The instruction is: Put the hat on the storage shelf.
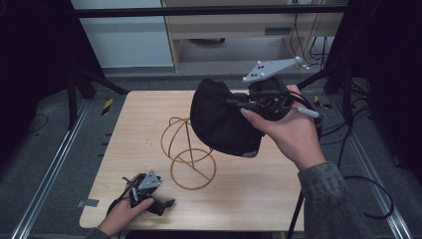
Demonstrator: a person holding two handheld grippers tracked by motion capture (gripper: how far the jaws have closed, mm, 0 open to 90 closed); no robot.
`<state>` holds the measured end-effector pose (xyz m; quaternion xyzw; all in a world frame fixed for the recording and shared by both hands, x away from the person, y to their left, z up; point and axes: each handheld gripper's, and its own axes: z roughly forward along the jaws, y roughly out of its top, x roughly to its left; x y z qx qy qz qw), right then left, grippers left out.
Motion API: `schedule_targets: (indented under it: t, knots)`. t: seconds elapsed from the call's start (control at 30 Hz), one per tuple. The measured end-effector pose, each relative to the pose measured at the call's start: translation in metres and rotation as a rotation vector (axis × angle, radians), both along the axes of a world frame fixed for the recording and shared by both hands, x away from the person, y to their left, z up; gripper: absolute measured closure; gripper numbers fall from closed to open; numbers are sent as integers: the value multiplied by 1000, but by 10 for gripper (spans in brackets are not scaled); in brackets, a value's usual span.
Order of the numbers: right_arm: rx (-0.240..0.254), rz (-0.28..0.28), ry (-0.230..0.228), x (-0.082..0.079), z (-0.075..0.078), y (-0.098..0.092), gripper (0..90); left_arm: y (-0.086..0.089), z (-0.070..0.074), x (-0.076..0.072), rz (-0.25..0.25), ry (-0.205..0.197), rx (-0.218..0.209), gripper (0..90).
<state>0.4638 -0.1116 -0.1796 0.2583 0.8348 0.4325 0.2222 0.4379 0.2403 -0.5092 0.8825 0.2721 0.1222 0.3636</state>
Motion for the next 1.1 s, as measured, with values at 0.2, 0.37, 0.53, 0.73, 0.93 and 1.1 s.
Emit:
schedule_targets:
  t: [0.2,0.37,0.53,0.73,0.93,1.1]
  knots:
    - [-21,29,14,5,6,21,758,0,0,0,0,0,0,0]
    - [-26,48,40,13,3,38,757,0,0,0,0,0,0,0]
    - [-12,74,60,22,-2,54,757,0,0,0,1,0,0,0]
    - [-52,89,80,30,-13,75,757,0,0,0,0,0,0,0]
    - [-78,103,97,35,-20,92,756,0,0,0,1,1,-2,0]
    - [-118,92,132,40,-23,102,753,0,0,0,1,1,-3,0]
